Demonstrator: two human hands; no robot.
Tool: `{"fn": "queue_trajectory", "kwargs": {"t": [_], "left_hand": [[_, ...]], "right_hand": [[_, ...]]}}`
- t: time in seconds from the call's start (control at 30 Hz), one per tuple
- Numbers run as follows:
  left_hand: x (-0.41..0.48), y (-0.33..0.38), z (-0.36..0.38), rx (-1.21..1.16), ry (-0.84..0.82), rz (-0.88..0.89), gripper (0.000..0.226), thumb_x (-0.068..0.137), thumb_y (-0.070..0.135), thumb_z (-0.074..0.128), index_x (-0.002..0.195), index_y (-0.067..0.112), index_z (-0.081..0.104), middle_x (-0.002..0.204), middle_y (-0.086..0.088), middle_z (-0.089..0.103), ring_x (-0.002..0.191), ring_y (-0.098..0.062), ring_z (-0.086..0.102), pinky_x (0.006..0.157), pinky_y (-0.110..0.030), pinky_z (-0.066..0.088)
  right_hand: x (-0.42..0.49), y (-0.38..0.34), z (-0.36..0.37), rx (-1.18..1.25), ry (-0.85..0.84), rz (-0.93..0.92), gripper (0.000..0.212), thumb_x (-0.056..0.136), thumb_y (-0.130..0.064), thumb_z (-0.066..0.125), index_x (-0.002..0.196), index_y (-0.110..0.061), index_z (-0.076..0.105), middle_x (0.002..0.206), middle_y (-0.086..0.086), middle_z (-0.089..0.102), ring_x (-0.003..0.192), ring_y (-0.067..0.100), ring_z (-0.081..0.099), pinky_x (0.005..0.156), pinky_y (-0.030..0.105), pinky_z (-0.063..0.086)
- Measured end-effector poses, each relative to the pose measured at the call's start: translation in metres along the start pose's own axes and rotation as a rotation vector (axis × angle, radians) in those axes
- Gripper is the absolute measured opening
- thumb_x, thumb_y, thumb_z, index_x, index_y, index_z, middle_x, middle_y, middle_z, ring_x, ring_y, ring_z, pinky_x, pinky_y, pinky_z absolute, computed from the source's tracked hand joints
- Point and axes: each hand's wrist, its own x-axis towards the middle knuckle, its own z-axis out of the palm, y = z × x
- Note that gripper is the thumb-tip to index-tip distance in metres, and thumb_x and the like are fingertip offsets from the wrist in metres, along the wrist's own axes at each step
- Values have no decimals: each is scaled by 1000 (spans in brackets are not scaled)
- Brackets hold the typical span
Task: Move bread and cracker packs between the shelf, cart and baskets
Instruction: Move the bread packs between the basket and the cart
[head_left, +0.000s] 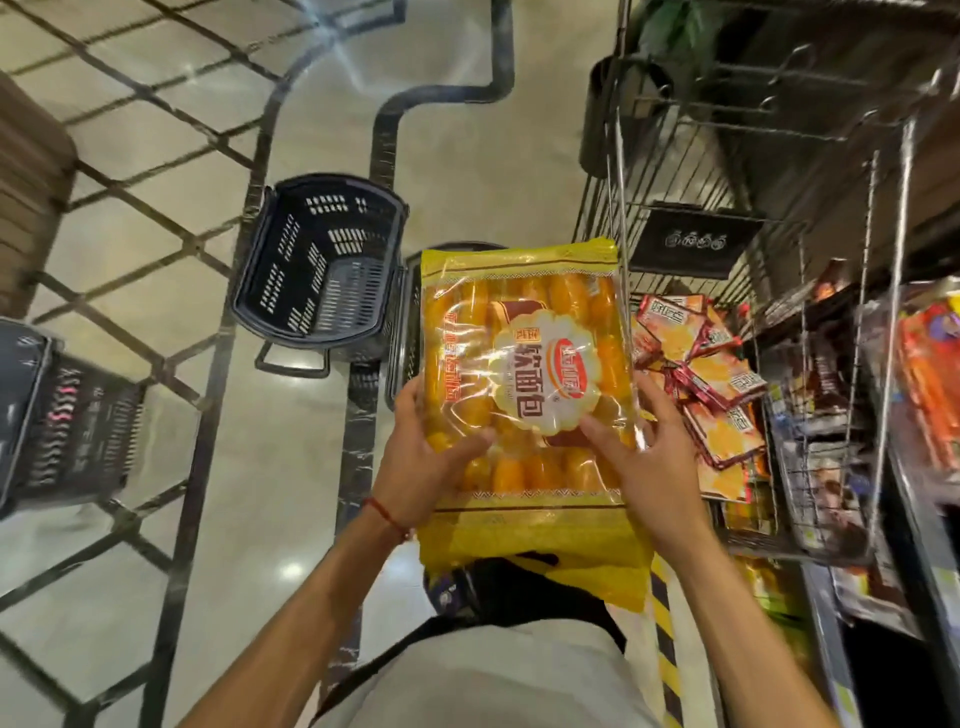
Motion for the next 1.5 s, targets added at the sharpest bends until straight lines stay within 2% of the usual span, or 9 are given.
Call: {"fn": "queue_trajectory", "kwargs": {"t": [0.23, 0.37, 0.47, 0.67, 0.83, 1.0, 1.2, 1.37, 1.5], "left_hand": [[92, 10, -16, 6, 17, -38, 92, 71, 33, 89, 144, 29, 33, 132, 17, 55, 112, 10, 61, 94, -21, 56], [143, -4, -28, 10, 40, -117, 101, 63, 39, 95, 141, 31, 32, 131, 14, 55, 119, -1, 60, 95, -26, 56], [176, -25, -38, 40, 85, -147, 98, 58, 53, 93, 134, 42, 33, 141, 1, 47, 129, -19, 54, 104, -44, 52], [250, -89, -51, 130, 120, -176, 95, 51, 70, 87, 131, 57, 38, 141, 7, 46, 131, -20, 51, 108, -52, 48], [313, -155, -47, 161, 69, -248, 91, 70, 36, 92, 144, 34, 38, 129, 21, 55, 116, 9, 55, 107, -38, 51], [373, -242, -34, 265, 36, -250, 102, 69, 57, 82, 153, 32, 31, 147, 6, 51, 137, -17, 49, 113, -51, 43], [454, -339, -9, 286, 48, -226, 78, 70, 39, 82, 137, 30, 44, 130, 8, 61, 124, -10, 58, 110, -42, 46], [503, -402, 5, 302, 33, -265, 79, 73, 21, 86, 129, 53, 41, 132, 8, 60, 124, -8, 57, 114, -45, 43], [511, -436, 15, 360, 46, -295, 107, 70, 40, 81, 158, 28, 20, 155, -1, 40, 144, -18, 40, 122, -47, 31]], "right_hand": [[91, -5, 40, -42, -47, 16, 82, 84, -55, 81, 153, -48, 37, 147, -26, 41, 136, 2, 47, 113, 49, 48], [142, -3, 66, -113, -56, 67, 83, 85, -48, 80, 155, -42, 37, 151, -17, 40, 142, 10, 40, 115, 46, 43], [172, 11, 92, -38, -69, 107, 80, 85, -40, 86, 152, -38, 42, 146, -13, 47, 137, 12, 51, 113, 50, 49], [226, 74, 148, 30, -8, 222, 84, 80, -52, 87, 152, -44, 43, 152, 1, 51, 140, 22, 53, 110, 55, 50], [266, 143, 189, -43, 54, 264, 85, 82, -55, 81, 156, -35, 42, 149, -7, 56, 139, 12, 53, 112, 50, 49], [330, 224, 220, -133, 31, 279, 69, 90, -27, 81, 149, -40, 49, 140, -7, 60, 130, 7, 58, 110, 43, 51], [406, 328, 254, -183, 35, 282, 64, 93, -22, 79, 150, -26, 51, 136, -7, 66, 127, 5, 60, 111, 39, 50], [431, 391, 275, -159, 106, 287, 49, 92, -20, 78, 131, -38, 53, 118, -16, 65, 106, -20, 58, 92, 15, 50], [440, 416, 282, -180, 114, 286, 57, 86, -42, 79, 135, -54, 51, 134, -9, 62, 125, 5, 59, 109, 34, 49]]}}
